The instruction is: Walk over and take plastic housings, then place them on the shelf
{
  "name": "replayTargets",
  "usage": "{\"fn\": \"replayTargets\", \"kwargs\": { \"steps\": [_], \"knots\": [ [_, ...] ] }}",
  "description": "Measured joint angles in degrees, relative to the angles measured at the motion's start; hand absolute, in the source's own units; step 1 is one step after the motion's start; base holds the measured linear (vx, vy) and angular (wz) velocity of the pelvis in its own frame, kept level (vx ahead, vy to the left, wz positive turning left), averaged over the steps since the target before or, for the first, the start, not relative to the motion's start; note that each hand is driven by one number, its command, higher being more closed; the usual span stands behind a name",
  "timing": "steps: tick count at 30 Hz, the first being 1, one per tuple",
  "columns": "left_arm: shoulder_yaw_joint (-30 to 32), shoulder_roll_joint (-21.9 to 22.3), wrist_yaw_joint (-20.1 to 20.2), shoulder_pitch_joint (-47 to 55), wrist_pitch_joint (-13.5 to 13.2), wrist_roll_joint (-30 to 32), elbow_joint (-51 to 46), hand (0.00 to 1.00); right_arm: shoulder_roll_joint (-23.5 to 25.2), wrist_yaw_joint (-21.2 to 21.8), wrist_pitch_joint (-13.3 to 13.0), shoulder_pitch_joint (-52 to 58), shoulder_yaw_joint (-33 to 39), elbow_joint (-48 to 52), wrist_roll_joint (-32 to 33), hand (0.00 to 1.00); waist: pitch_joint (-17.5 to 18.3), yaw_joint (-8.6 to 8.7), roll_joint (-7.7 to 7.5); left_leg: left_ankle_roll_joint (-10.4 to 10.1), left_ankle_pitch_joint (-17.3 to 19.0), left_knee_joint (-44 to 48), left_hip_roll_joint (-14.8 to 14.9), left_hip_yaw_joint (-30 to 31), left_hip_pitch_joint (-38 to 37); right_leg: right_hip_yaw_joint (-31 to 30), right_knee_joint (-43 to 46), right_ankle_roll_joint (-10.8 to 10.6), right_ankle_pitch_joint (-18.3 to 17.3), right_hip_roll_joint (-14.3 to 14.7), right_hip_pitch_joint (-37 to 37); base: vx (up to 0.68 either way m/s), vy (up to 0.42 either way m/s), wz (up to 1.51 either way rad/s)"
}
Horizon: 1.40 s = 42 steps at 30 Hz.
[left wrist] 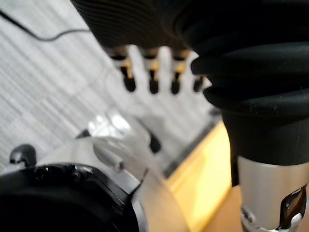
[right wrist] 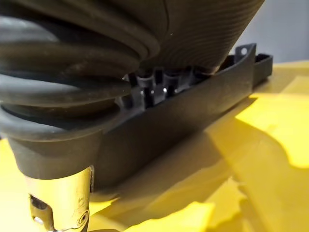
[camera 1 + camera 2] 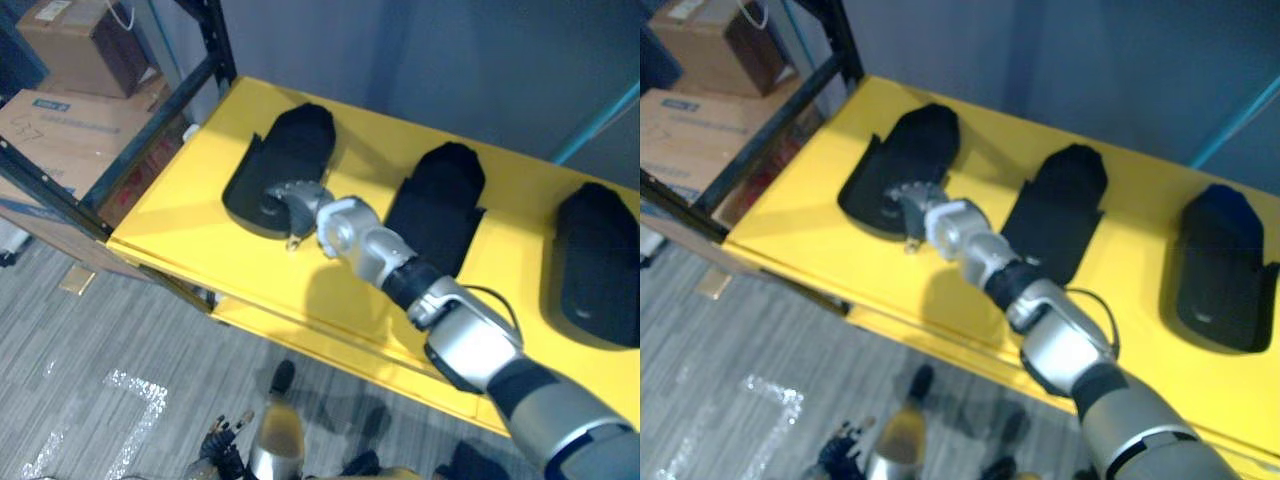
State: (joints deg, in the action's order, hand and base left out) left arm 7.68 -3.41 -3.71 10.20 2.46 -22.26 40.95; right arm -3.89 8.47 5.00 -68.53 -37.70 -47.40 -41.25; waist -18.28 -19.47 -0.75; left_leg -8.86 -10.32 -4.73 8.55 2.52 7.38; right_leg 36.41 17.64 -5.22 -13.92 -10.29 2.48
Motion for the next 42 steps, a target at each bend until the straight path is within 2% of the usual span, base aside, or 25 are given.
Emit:
{"fn": "replayTargets", "kwargs": {
  "steps": [2, 6, 8, 10, 12, 17, 21, 25, 27, 31, 32, 34, 35, 36, 37, 38, 39, 41, 42],
  "knots": [
    [-0.1, 0.1, 0.0, -0.1, 0.0, 0.0, -0.5, 0.0, -0.1, -1.2, -0.7, -0.8, 0.0, -0.9, 0.0, 0.0, -0.1, -0.01, -0.07, 0.1, -0.1, 0.0, 0.0, 0.0, 0.4, 0.0, 0.9, -0.1, -0.1, -0.4, -0.5, 0.0, 0.0, 0.0],
    [-0.1, 0.0, 0.0, -0.1, -0.1, -0.3, -0.8, 0.0, -0.8, -2.6, -3.6, -1.8, 0.0, -1.9, 0.1, 0.0, -0.5, -0.06, -0.81, 0.1, -0.1, 0.0, -0.1, -0.2, 0.2, -0.1, 0.9, -0.1, -0.1, -0.6, -0.4, -0.01, -0.001, -0.01],
    [0.0, -0.1, 0.1, -0.1, -0.3, -0.2, -0.9, 0.0, -1.0, -5.2, -6.3, -2.0, -0.1, -2.9, 0.2, 0.0, -0.6, -0.21, -1.04, 0.1, -0.1, 0.0, 0.0, -0.4, 0.0, -0.3, 0.6, -0.1, -0.1, -0.6, -0.3, -0.04, -0.003, -0.06],
    [0.0, -0.1, 0.2, -0.1, -0.9, 0.1, -0.5, 0.0, -1.0, -9.6, -9.3, -2.1, -0.2, -1.6, 0.0, 0.0, -0.6, -0.21, -1.05, 0.1, -0.1, 0.0, 0.2, -1.1, -0.5, -0.8, 0.4, -0.2, 0.0, -0.5, -0.2, -0.05, -0.004, -0.14],
    [0.0, -0.2, 0.2, -0.2, -1.0, 0.2, -0.2, 0.0, -1.0, -12.0, -10.1, -2.3, -0.3, 1.8, -0.2, 0.0, -0.6, -0.08, -1.04, 0.1, -0.1, 0.0, 0.5, -1.5, -1.1, -1.2, -0.5, -0.1, 0.4, 0.1, 0.4, -0.04, -0.021, -0.14],
    [0.0, -0.7, 0.5, -0.2, -1.1, 0.9, 1.1, 0.0, -1.2, -12.1, -10.2, -6.1, -1.8, 8.9, -1.1, 0.0, -0.5, 0.41, -1.21, 0.1, 0.1, 0.0, 1.7, -2.2, -2.5, -1.9, -4.8, 0.2, 2.5, 2.6, 2.9, -0.03, -0.027, -0.11],
    [0.2, -1.2, 0.6, -0.2, -1.5, 2.9, 2.5, 0.0, -1.4, -10.5, -10.0, -7.4, -2.4, 12.7, -1.1, 0.0, -0.1, 1.57, -1.64, 0.1, 0.3, 0.0, 2.0, -3.0, -3.6, -2.6, -8.1, 0.3, 4.4, 3.8, 4.7, -0.02, -0.003, -0.11],
    [0.7, -2.4, 1.8, 0.0, -2.1, 5.6, 4.3, 0.0, -4.8, -9.3, -10.2, -8.3, -0.7, 17.4, -0.3, 0.0, 2.2, 3.48, -3.99, 0.0, 0.3, 0.0, 2.5, -4.7, -4.0, -4.1, -12.8, 0.5, 7.4, 5.5, 5.7, -0.01, 0.001, -0.21],
    [1.2, -2.7, 2.4, -0.2, -2.1, 7.6, 5.1, 0.0, -7.5, -8.4, -10.2, -8.4, 1.4, 20.1, 1.9, 0.0, 2.9, 4.82, -4.69, 0.1, 0.4, 0.0, 2.6, -5.7, -4.7, -5.1, -14.0, 0.5, 8.3, 5.7, 6.3, -0.02, 0.017, -0.3],
    [3.5, -2.9, 3.3, -0.3, -0.6, 10.0, 7.2, 0.0, -17.9, -8.2, -9.1, -7.0, 7.7, 26.6, 13.6, 0.0, 6.4, 9.14, -5.37, 0.4, 0.8, -0.3, 2.9, -9.4, -5.6, -8.7, -16.3, 0.5, 10.5, 5.9, 5.6, -0.06, 0.05, -0.4],
    [3.8, -2.9, 3.8, -0.2, -0.3, 10.6, 7.8, 0.0, -19.6, -8.3, -8.9, -5.8, 9.5, 28.2, 15.7, 0.0, 7.0, 9.73, -5.48, 0.5, 0.9, -0.3, 2.9, -10.1, -5.8, -9.5, -16.6, 0.6, 11.0, 5.9, 5.5, -0.02, 0.05, -0.64],
    [5.3, -3.0, 4.4, -0.7, 0.5, 11.9, 9.9, 0.0, -28.0, -8.5, -8.4, 3.8, 19.3, 36.4, 24.9, 0.0, 8.4, 11.81, -5.61, 0.8, 1.3, -0.3, 3.0, -14.0, -7.8, -13.1, -17.3, 0.4, 12.4, 5.6, 5.3, 0.0, 0.047, -0.75],
    [5.6, -3.1, 4.4, -0.6, 0.7, 11.9, 10.4, 0.0, -30.0, -8.6, -8.3, 6.9, 22.0, 38.5, 26.6, 0.0, 8.8, 12.56, -5.61, 0.8, 1.4, -0.3, 3.0, -14.8, -8.2, -14.0, -17.4, 0.4, 12.8, 5.5, 5.2, 0.0, 0.052, -0.85],
    [6.4, -3.2, 4.4, -0.6, 0.9, 11.9, 12.2, 0.0, -34.6, -8.7, -7.4, 16.0, 29.5, 43.7, 29.7, 0.0, 10.0, 14.49, -5.27, 0.8, 1.7, -0.3, 3.1, -17.2, -8.8, -16.3, -17.4, 0.4, 13.4, 5.5, 4.2, 0.01, 0.04, -0.82],
    [7.3, -3.0, 4.4, -0.6, 1.1, 11.9, 12.9, 0.0, -36.3, -9.0, -6.8, 21.6, 34.6, 46.5, 30.4, 0.0, 10.3, 15.66, -5.01, 0.7, 1.8, -0.3, 3.3, -18.8, -9.4, -17.9, -17.5, 0.4, 13.9, 5.5, 3.7, 0.0, 0.039, -0.85],
    [7.6, -2.9, 4.3, -0.7, 1.1, 11.8, 13.5, 0.0, -36.9, -9.5, -6.5, 25.8, 38.6, 48.2, 30.6, 0.0, 10.7, 16.47, -4.75, 0.7, 1.9, -0.4, 3.4, -19.7, -9.7, -19.0, -17.5, 0.5, 14.2, 5.5, 3.3, 0.0, 0.025, -0.88],
    [8.1, -2.8, 3.9, -0.5, 1.0, 11.4, 15.0, 0.0, -37.0, -11.9, -6.2, 35.9, 48.5, 51.0, 32.9, 0.0, 11.6, 18.59, -4.03, 0.5, 2.1, -0.4, 3.8, -22.2, -10.5, -21.2, -18.1, 0.7, 14.9, 5.8, 2.7, 0.0, 0.019, -0.8],
    [9.9, -2.1, 3.7, -0.8, 0.4, 11.2, 16.6, 0.0, -35.8, -15.5, -6.5, 47.0, 59.2, 51.9, 35.4, 0.0, 12.5, 21.23, -3.04, 0.1, 2.4, -0.4, 4.4, -24.3, -11.4, -23.5, -18.6, 0.8, 15.1, 6.4, 2.2, 0.0, -0.01, -0.7],
    [10.2, -1.8, 3.5, -0.6, 0.1, 11.2, 16.8, 0.0, -34.7, -16.8, -6.6, 50.7, 62.7, 51.9, 36.1, 0.0, 13.2, 22.02, -2.7, -0.1, 2.6, -0.4, 4.7, -25.2, -11.5, -24.2, -18.7, 0.7, 15.1, 6.7, 1.8, 0.01, -0.027, -0.53]
  ]
}}
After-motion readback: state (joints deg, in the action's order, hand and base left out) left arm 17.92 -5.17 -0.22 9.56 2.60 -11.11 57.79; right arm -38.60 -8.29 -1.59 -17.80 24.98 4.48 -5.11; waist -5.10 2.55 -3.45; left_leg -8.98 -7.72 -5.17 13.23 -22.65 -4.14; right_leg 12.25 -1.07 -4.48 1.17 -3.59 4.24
